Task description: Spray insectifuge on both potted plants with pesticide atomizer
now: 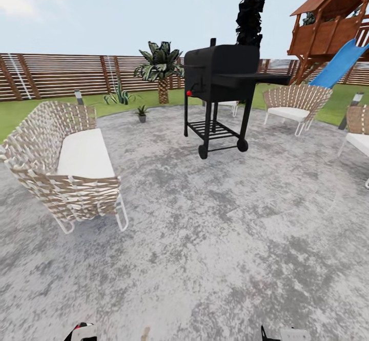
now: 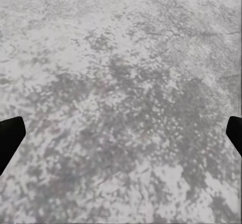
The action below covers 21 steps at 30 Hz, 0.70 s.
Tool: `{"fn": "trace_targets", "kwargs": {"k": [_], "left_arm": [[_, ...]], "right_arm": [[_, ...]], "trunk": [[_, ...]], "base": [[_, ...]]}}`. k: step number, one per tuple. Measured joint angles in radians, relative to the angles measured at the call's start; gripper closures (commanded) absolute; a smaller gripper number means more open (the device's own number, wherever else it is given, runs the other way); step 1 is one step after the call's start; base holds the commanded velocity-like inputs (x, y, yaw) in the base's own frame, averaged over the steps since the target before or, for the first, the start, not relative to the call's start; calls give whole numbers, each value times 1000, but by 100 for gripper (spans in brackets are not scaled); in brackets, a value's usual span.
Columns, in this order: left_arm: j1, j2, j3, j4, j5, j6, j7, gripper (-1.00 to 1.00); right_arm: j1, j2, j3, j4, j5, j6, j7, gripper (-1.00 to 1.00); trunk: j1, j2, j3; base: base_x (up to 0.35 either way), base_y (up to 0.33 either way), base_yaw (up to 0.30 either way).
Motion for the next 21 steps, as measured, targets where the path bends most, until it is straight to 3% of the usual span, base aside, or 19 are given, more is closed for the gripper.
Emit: {"fn": "trace_targets", "kwargs": {"k": [6,14,21], "left_arm": [[0,0,0,0,0,0,0,100],[1,0,0,0,0,0,0,100],[1,0,0,0,0,0,0,100]], "right_arm": [[0,0,0,0,0,0,-1,-100],[0,0,0,0,0,0,-1,-100],[0,0,0,0,0,0,-1,-100]], "trunk": [[0,0,0],[0,0,0],[0,0,0]], "base": [[287,-198,17],[287,-198,187],[287,-198,26]]}}
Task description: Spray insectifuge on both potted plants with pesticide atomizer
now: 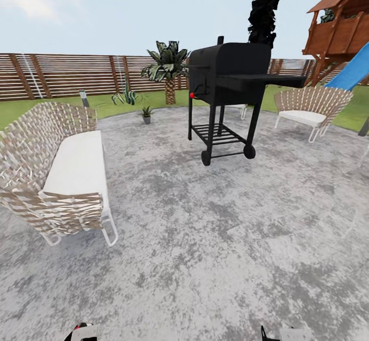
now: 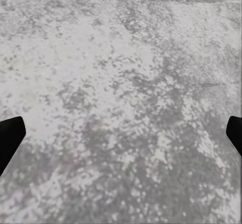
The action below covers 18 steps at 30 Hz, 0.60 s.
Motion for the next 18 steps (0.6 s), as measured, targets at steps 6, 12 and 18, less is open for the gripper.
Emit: {"fn": "trace_targets", "kwargs": {"k": [6,12,18], "left_arm": [[0,0,0,1,1,0,0,100],[0,0,0,1,1,0,0,100],[0,0,0,1,1,0,0,100]], "right_arm": [[0,0,0,0,0,0,1,-100],[0,0,0,0,0,0,1,-100],[0,1,0,0,0,0,2,-100]], "trunk": [[0,0,0],[0,0,0],[0,0,0]], "base": [[288,-196,1],[318,-103,2],[338,-7,138]]}}
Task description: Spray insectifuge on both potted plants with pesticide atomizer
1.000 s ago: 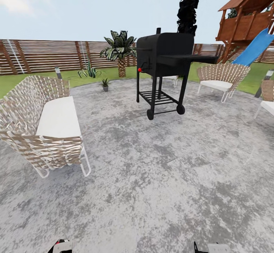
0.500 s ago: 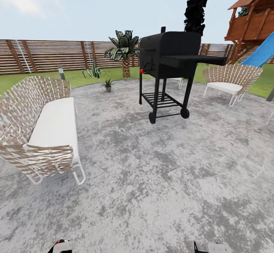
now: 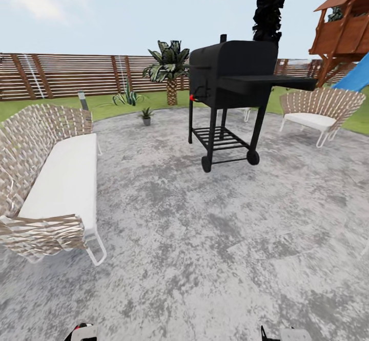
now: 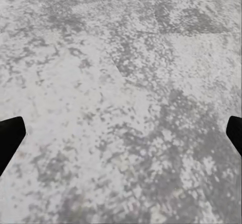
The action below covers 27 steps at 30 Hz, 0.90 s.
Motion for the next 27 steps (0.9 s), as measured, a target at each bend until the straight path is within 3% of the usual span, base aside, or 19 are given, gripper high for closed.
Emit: {"fn": "trace_targets", "kwargs": {"k": [7,19,27], "left_arm": [[0,0,0,0,0,0,0,100],[0,0,0,0,0,0,0,100],[0,0,0,0,0,0,0,100]], "right_arm": [[0,1,0,0,0,0,-1,-100],[0,1,0,0,0,0,-1,-100],[0,1,0,0,0,0,0,-100]], "trunk": [[0,0,0],[0,0,0],[0,0,6]], "base": [[339,0,239],[339,-108,28],[334,-157,201]]}}
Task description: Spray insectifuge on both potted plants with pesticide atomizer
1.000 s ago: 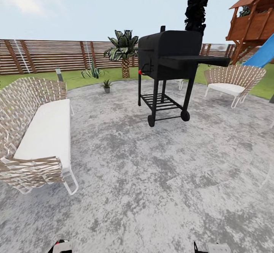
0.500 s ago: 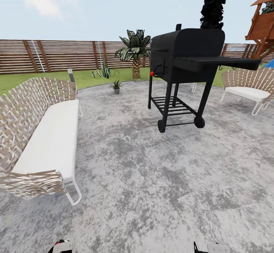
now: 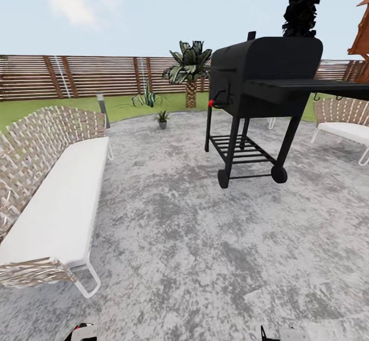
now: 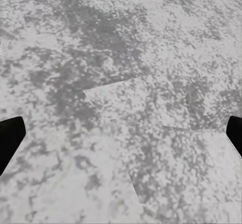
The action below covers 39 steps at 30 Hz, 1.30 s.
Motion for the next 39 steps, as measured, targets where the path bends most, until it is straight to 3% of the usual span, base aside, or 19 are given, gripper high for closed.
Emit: {"fn": "trace_targets", "kwargs": {"k": [6,25,39], "left_arm": [[0,0,0,0,0,0,0,100],[0,0,0,0,0,0,0,100],[0,0,0,0,0,1,1,100]], "right_arm": [[0,0,0,0,0,0,0,-100],[0,0,0,0,0,0,0,-100],[0,0,0,1,0,0,1,-100]], "trunk": [[0,0,1],[0,0,1],[0,0,1]], "base": [[331,-165,208],[330,-166,29],[331,-139,236]]}}
